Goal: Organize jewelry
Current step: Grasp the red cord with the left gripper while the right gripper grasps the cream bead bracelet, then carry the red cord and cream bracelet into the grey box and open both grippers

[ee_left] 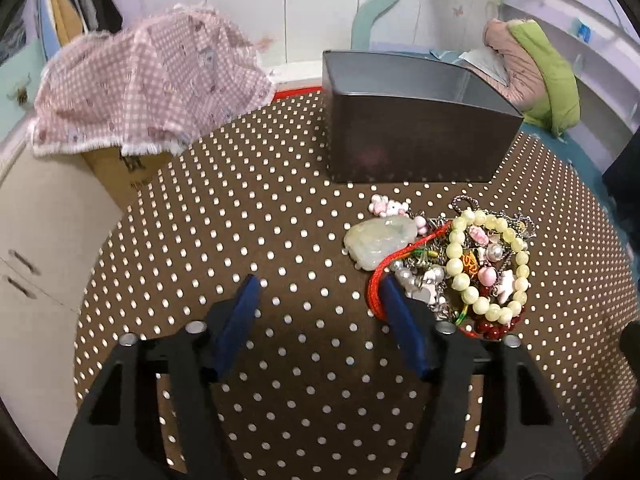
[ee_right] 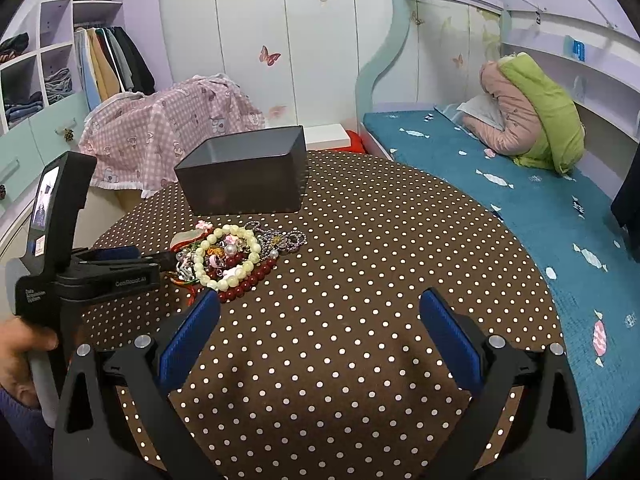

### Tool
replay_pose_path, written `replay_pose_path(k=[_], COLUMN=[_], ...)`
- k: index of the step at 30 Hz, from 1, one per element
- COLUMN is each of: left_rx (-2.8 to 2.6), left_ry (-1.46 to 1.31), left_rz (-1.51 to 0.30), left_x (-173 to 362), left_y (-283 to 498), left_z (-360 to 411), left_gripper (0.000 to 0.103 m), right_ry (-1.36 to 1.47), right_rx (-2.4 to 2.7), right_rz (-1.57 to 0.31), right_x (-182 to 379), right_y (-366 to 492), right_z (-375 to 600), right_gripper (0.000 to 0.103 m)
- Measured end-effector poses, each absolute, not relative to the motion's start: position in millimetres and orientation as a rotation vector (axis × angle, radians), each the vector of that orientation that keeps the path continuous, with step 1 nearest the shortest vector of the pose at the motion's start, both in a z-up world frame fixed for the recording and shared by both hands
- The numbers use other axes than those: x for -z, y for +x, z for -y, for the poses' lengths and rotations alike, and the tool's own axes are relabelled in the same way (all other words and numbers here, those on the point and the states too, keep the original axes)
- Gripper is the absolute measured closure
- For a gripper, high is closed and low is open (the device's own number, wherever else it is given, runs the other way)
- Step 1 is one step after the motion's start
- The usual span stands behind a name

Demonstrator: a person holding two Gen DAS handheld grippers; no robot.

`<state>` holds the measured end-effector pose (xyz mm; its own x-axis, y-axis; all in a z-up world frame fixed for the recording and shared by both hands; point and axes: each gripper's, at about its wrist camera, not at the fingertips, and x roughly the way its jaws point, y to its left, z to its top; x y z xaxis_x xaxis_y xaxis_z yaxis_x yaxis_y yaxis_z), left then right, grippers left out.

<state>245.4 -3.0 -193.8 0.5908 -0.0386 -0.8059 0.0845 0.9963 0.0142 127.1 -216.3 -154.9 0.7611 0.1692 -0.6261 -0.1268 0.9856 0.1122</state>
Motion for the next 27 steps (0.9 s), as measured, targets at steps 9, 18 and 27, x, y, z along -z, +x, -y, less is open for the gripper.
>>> replay_pose_path(k=[9,18,27], left_rx=[0.168,0.326,0.394], left_ry=[-0.027,-0.146,-0.181], left_rz=[-0.923,-0.821,-0.797], left_x=[186.5,143.3,125.0], left_y=[236.5,205.0,195.3], left_z=[-18.7,-39.3,-40.1], left_gripper=[0.1,0.1,0.1], right_ry=[0.025,0.004,-0.081], right_rx=[-0.207,-0.343,-0.323], right_rz=[-0.709,-0.822,-0.87], right_x=[151.8,168.4,182.6], right_y=[145.3,190.4,210.7], right_z=[206.1,171.2,153.4], right_gripper=[0.01,0.054,0.079])
